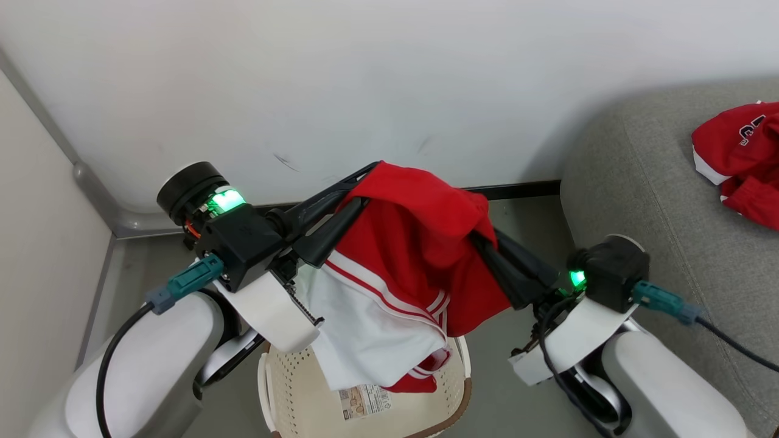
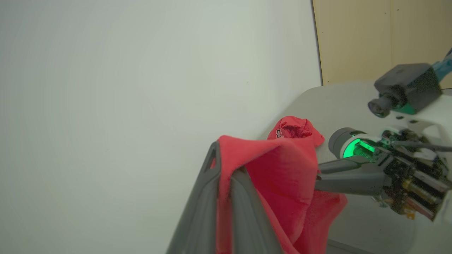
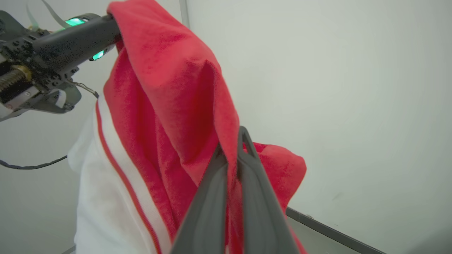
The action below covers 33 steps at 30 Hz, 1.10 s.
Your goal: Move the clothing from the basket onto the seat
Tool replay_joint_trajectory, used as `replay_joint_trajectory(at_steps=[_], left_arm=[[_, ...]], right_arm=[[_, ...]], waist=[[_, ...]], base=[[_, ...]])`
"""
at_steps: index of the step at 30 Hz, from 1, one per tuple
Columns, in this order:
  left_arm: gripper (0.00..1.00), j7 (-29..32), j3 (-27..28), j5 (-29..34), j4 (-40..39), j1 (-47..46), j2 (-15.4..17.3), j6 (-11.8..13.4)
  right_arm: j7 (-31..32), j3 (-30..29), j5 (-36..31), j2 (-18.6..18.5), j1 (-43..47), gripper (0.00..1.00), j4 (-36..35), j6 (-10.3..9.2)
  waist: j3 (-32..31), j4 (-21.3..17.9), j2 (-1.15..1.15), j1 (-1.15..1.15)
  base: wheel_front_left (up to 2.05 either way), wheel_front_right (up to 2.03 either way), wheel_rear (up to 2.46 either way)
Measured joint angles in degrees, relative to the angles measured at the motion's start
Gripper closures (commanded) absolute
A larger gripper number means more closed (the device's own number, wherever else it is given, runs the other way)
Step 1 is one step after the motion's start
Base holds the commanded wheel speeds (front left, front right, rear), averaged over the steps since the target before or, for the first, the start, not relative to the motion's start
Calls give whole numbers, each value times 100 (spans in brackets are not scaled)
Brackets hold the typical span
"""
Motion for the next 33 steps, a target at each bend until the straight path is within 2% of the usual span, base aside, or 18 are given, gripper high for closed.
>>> replay_joint_trajectory(at_steps=[2, 3, 12, 24, 33], left_arm=[[10, 0, 10, -1, 3, 2, 4, 1], [0, 1, 30, -32, 11, 7, 21, 1], [0, 0, 124, -101, 31, 122, 63, 51], [0, 0, 143, -147, 30, 141, 136, 51], [0, 45, 11, -158, 18, 144, 135, 48]], right_arm=[[0, -75, -40, 5, 1, 100, -22, 1], [-1, -232, -124, 21, -5, 100, -121, 0], [-1, -933, -604, 203, -135, 100, -539, 1], [-1, -1056, -770, 341, -43, 100, -622, 1], [-1, -1358, -976, 371, 96, 100, -755, 1]], waist=[[11, -6, 0, 0], [33, -19, 0, 0], [126, -62, 0, 0], [225, -128, 0, 0], [336, -327, 0, 0]], base=[[0, 0, 0], [0, 0, 0], [0, 0, 0], [0, 0, 0], [0, 0, 0]])
